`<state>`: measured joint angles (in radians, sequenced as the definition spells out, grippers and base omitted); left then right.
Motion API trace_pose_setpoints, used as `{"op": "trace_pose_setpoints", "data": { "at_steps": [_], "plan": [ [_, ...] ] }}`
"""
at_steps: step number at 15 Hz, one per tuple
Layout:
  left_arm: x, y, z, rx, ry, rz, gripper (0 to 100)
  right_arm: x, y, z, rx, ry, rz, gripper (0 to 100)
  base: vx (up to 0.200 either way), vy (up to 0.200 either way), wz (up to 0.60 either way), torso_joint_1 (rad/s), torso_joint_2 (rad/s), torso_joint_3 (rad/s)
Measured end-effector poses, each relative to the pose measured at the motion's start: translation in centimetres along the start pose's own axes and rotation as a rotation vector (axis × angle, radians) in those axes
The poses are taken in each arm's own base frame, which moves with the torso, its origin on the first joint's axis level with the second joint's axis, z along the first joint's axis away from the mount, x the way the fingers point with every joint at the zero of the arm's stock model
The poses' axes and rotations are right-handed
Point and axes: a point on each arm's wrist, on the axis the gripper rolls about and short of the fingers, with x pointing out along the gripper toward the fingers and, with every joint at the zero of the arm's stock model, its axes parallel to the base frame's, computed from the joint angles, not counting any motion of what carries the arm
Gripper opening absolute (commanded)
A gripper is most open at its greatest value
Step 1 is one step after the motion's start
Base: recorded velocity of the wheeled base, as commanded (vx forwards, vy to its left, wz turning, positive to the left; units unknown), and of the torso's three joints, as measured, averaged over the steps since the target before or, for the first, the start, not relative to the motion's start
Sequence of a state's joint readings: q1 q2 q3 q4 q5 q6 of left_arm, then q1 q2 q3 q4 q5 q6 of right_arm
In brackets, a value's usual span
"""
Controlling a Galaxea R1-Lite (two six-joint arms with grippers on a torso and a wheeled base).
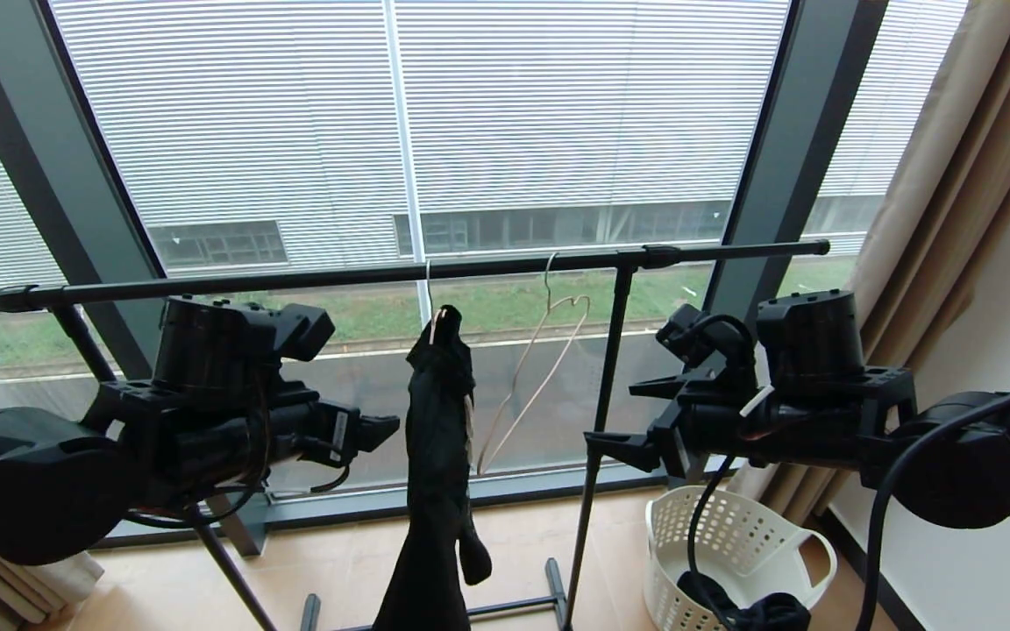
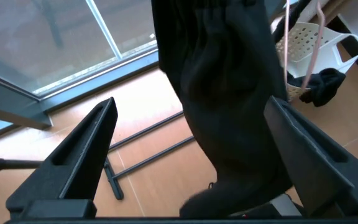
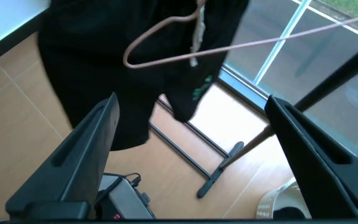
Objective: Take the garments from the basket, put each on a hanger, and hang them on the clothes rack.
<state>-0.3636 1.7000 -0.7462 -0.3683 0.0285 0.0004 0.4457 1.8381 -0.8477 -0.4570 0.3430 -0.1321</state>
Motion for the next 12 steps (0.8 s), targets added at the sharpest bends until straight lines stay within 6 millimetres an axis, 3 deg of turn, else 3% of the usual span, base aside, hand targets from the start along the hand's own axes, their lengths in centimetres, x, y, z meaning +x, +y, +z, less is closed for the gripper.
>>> {"op": "trace_pose_setpoints", "data": {
  "at_steps": [2,5,9,12],
  "plan": [
    [-2.4,0.1,-1.7,0.0,0.014,-0.001,100,-1.8,0.8,0.0,-0.016,-0.006,-0.069,100,0.0,0.0,0.0,0.0,0.0,0.0],
    [-6.5,0.2,-4.8,-0.001,0.018,0.0,100,-6.1,3.3,-1.1,-0.043,-0.015,-0.141,100,0.0,0.0,0.0,0.0,0.0,0.0],
    [-11.1,0.4,-9.6,-0.009,0.007,0.002,100,-11.1,6.8,-6.9,-0.082,0.081,-0.267,100,0.0,0.0,0.0,0.0,0.0,0.0],
    [-13.8,0.5,-13.3,-0.024,-0.01,0.012,100,-14.3,8.3,-11.2,-0.105,0.119,-0.294,100,0.0,0.0,0.0,0.0,0.0,0.0]
  ]
}}
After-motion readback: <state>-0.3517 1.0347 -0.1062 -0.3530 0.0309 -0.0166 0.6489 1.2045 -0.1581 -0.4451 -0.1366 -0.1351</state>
